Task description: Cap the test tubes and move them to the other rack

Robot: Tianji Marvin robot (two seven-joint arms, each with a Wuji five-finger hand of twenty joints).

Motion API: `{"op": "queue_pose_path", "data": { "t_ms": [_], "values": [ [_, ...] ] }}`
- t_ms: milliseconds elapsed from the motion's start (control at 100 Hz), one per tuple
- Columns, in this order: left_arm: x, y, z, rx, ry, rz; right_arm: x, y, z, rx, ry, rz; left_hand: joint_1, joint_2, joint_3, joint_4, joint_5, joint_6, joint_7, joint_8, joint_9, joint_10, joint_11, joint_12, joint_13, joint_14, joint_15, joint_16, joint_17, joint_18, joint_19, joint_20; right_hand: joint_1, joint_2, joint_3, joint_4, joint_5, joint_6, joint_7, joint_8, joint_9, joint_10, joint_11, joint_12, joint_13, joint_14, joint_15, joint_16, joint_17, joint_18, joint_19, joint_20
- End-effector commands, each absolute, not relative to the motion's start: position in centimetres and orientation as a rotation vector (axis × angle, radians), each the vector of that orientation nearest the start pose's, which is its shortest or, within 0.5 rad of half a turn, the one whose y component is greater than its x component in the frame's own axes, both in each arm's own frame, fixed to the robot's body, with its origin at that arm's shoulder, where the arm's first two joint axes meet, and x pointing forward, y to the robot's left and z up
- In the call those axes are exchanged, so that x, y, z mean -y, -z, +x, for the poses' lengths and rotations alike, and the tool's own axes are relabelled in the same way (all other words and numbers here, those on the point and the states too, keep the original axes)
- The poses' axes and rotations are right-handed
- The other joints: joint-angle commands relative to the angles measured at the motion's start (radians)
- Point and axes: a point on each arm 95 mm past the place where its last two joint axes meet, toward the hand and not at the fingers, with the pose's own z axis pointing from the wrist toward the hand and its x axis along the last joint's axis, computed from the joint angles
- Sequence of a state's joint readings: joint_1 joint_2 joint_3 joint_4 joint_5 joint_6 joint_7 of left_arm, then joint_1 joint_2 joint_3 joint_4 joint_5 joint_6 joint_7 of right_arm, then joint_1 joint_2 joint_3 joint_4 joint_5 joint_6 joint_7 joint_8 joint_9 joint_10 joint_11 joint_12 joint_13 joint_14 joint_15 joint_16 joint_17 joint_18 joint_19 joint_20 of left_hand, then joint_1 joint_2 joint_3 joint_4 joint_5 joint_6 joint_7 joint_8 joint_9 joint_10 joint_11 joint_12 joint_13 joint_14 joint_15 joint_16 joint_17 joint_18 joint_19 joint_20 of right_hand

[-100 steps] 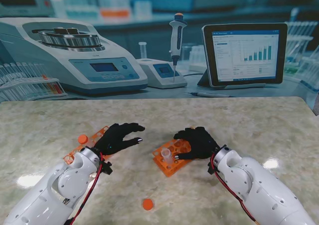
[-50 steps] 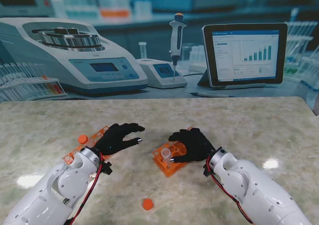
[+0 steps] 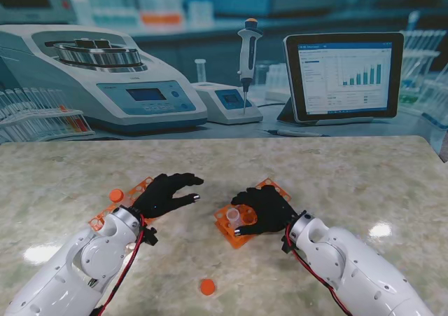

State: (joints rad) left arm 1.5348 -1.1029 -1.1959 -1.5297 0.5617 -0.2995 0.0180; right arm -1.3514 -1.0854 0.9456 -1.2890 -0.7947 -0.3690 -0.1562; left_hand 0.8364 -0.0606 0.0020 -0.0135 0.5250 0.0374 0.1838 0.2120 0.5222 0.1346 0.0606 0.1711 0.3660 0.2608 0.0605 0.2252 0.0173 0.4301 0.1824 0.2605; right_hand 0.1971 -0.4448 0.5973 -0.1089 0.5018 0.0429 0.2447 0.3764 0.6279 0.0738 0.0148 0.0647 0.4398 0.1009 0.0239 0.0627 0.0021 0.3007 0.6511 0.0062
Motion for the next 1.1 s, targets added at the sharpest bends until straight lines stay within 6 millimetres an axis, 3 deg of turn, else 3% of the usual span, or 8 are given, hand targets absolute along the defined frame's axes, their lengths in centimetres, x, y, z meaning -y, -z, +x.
{"op": "queue_pose_path", "data": {
  "t_ms": [0, 230, 680, 890, 950, 960, 990, 1090],
  "values": [
    [1.6, 32.6, 40.0, -1.423, 1.987, -1.442, -4.3, 38.0, 41.4, -1.741, -1.842, 1.171, -0.001, 0.041, -0.016, 0.01, 0.008, -0.002, -0.013, -0.007, -0.013, 0.0, -0.017, -0.024, 0.002, -0.031, -0.006, 0.005, -0.01, -0.025, -0.052, 0.013, -0.029, -0.04, 0.021, -0.032, -0.005, -0.004, 0.012, -0.004, -0.026, 0.002, -0.001, 0.0, -0.023, -0.002, -0.004, 0.009, 0.0, 0.013, 0.016, -0.007],
    [1.6, 32.6, 40.0, -1.423, 1.987, -1.441, -4.7, 38.6, 41.3, -1.731, -1.86, 1.176, -0.001, 0.042, -0.016, 0.01, 0.009, -0.002, -0.013, -0.006, -0.013, 0.0, -0.017, -0.024, 0.003, -0.031, -0.006, 0.005, -0.01, -0.024, -0.053, 0.013, 0.005, -0.03, 0.014, -0.028, 0.012, -0.034, 0.026, -0.001, -0.018, -0.012, -0.002, -0.001, -0.018, -0.009, -0.005, 0.009, -0.005, 0.012, 0.013, -0.008],
    [1.7, 32.6, 40.0, -1.427, 1.986, -1.443, -5.3, 39.4, 40.7, -1.685, -1.916, 1.165, 0.001, 0.043, -0.016, 0.01, 0.012, -0.005, -0.01, -0.004, -0.012, -0.001, -0.017, -0.024, 0.002, -0.032, -0.006, 0.005, -0.011, -0.026, -0.055, 0.013, 0.173, 0.024, -0.1, -0.009, 0.082, -0.228, 0.154, -0.002, 0.04, -0.049, -0.001, -0.001, 0.027, -0.034, -0.005, 0.009, 0.003, 0.01, 0.011, -0.008],
    [1.8, 32.6, 40.0, -1.428, 1.986, -1.442, -5.5, 39.5, 40.5, -1.655, -1.939, 1.166, 0.002, 0.042, -0.016, 0.01, 0.014, -0.009, -0.008, -0.004, -0.012, -0.001, -0.017, -0.024, 0.005, -0.03, -0.005, 0.005, -0.01, -0.025, -0.056, 0.013, 0.335, 0.117, -0.257, 0.008, 0.132, -0.304, 0.247, -0.027, 0.078, -0.075, 0.001, 0.001, 0.054, -0.054, -0.004, 0.01, 0.011, 0.004, 0.007, -0.008],
    [1.8, 32.6, 40.0, -1.43, 1.985, -1.443, -5.5, 39.5, 40.5, -1.645, -1.942, 1.171, 0.003, 0.043, -0.016, 0.01, 0.013, -0.009, -0.009, -0.004, -0.01, -0.002, -0.016, -0.024, 0.004, -0.03, -0.006, 0.005, -0.01, -0.025, -0.056, 0.013, 0.414, 0.168, -0.363, 0.02, 0.149, -0.326, 0.27, -0.043, 0.089, -0.08, 0.001, 0.001, 0.062, -0.058, -0.006, 0.009, 0.011, 0.003, 0.008, -0.007],
    [1.8, 32.6, 40.0, -1.43, 1.985, -1.443, -5.5, 39.5, 40.5, -1.643, -1.943, 1.172, 0.003, 0.042, -0.016, 0.01, 0.014, -0.003, -0.008, -0.004, -0.011, -0.001, -0.016, -0.024, 0.004, -0.031, -0.006, 0.005, -0.01, -0.026, -0.056, 0.013, 0.468, 0.199, -0.468, 0.033, 0.147, -0.33, 0.301, -0.091, 0.091, -0.081, 0.001, 0.002, 0.063, -0.058, -0.005, 0.009, 0.012, 0.002, 0.006, -0.007],
    [1.8, 32.6, 40.0, -1.431, 1.984, -1.443, -5.5, 39.5, 40.5, -1.635, -1.947, 1.175, 0.003, 0.043, -0.016, 0.01, 0.015, -0.004, -0.008, -0.003, -0.011, -0.001, -0.016, -0.024, 0.004, -0.031, -0.006, 0.005, -0.009, -0.026, -0.056, 0.013, 0.541, 0.236, -0.586, 0.043, 0.149, -0.346, 0.346, -0.143, 0.098, -0.084, 0.002, 0.002, 0.068, -0.062, -0.004, 0.01, 0.014, 0.001, 0.006, -0.008],
    [1.8, 32.6, 40.0, -1.43, 1.985, -1.443, -5.5, 39.6, 40.6, -1.616, -1.958, 1.183, 0.004, 0.042, -0.016, 0.01, 0.015, -0.007, -0.007, -0.003, -0.009, 0.0, -0.016, -0.024, 0.005, -0.03, -0.005, 0.005, -0.009, -0.026, -0.056, 0.013, 0.617, 0.262, -0.628, 0.042, 0.139, -0.391, 0.479, -0.236, 0.118, -0.096, 0.004, 0.003, 0.082, -0.071, -0.005, 0.009, 0.018, -0.003, 0.006, -0.007]
  ]
}}
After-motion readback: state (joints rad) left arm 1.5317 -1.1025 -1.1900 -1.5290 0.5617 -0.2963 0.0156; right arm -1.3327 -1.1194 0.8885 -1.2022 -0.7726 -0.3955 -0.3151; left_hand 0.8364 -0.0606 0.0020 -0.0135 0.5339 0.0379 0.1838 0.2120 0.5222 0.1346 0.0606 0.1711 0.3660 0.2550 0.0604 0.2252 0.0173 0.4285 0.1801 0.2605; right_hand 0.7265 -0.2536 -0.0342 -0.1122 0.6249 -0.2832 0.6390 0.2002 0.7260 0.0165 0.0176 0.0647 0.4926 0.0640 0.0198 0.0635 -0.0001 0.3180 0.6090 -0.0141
